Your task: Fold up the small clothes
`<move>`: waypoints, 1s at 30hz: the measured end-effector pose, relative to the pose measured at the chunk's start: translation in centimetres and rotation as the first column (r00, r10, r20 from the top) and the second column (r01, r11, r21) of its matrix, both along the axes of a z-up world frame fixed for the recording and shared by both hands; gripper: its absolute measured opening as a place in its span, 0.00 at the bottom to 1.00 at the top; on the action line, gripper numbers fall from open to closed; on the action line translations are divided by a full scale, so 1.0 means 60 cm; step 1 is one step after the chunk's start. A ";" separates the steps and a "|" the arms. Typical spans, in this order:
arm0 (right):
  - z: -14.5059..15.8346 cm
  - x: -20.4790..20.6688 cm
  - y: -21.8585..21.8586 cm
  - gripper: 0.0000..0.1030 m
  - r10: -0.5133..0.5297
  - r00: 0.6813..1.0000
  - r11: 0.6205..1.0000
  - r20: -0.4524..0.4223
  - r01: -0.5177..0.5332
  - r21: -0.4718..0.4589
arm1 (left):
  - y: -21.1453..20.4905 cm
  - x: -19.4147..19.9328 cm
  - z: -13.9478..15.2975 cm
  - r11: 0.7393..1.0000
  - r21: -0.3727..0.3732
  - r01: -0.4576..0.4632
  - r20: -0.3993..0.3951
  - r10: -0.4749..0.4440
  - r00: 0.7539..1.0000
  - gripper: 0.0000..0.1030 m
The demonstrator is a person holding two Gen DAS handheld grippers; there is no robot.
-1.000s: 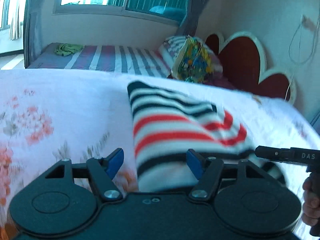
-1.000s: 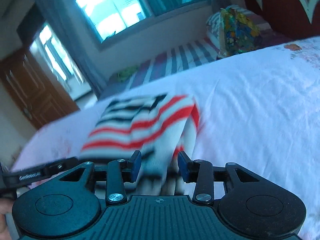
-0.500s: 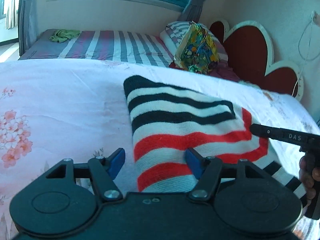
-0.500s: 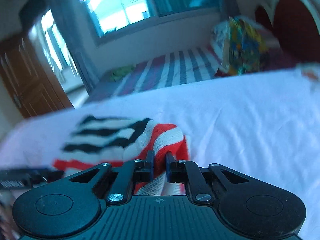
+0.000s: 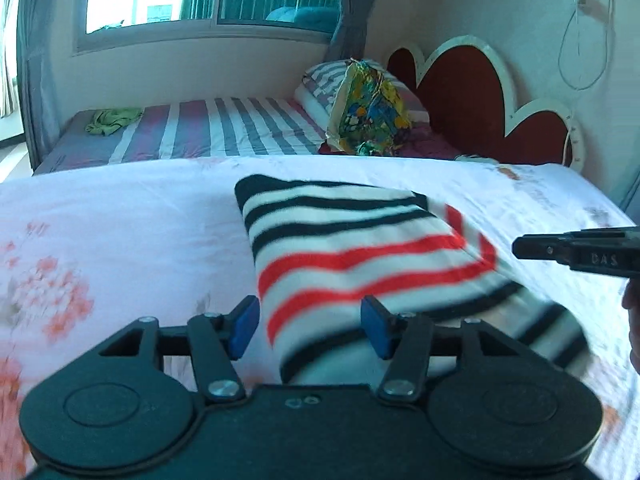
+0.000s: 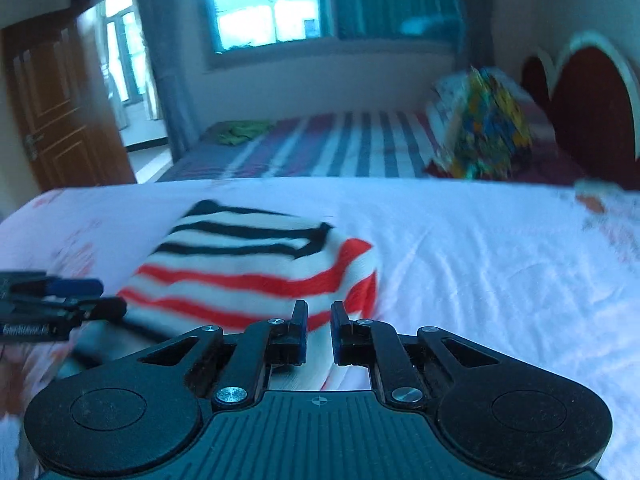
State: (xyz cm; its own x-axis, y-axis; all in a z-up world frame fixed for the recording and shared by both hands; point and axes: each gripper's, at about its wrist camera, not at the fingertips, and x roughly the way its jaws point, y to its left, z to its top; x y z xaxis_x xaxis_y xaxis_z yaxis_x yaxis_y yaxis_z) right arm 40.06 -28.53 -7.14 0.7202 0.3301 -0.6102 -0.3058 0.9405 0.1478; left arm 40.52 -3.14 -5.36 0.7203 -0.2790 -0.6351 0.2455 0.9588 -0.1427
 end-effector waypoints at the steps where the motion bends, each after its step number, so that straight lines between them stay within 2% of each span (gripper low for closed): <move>1: 0.004 -0.025 0.004 0.10 0.016 1.000 1.000 0.005 -0.016 0.000 | 0.006 -0.015 0.001 1.000 -0.018 -0.005 0.001 0.005 1.000 0.53; 6: 0.000 -0.099 0.038 0.10 0.061 0.998 0.996 0.013 -0.060 -0.065 | 0.016 -0.058 -0.013 1.000 -0.022 -0.012 -0.036 0.012 0.999 0.57; 11: -0.043 -0.111 0.054 0.10 0.054 0.998 0.985 -0.040 -0.060 -0.161 | 0.033 -0.078 -0.025 1.000 -0.026 -0.007 -0.053 0.006 0.999 0.57; 13: -0.062 -0.104 0.050 0.10 0.031 0.997 0.983 -0.077 -0.045 -0.177 | 0.038 -0.084 -0.032 1.000 -0.026 -0.005 -0.056 0.004 0.998 0.61; 19: -0.088 -0.101 0.047 0.10 -0.026 0.995 0.986 -0.097 0.010 -0.165 | 0.046 -0.087 -0.048 1.000 -0.025 -0.001 -0.055 -0.001 0.998 0.66; 21: -0.093 -0.097 0.041 0.10 -0.057 0.991 0.991 -0.117 0.041 -0.129 | 0.048 -0.092 -0.050 1.000 -0.022 0.003 -0.053 -0.004 0.999 0.66; 27: -0.080 -0.099 0.048 0.11 -0.103 0.987 0.986 -0.125 0.085 -0.143 | 0.060 -0.103 -0.057 1.000 -0.029 0.011 -0.066 -0.013 0.998 0.67; 30: -0.046 -0.115 0.055 0.11 -0.143 0.987 0.984 -0.068 0.134 -0.121 | 0.063 -0.100 -0.036 1.000 -0.029 -0.003 -0.066 0.001 0.998 0.65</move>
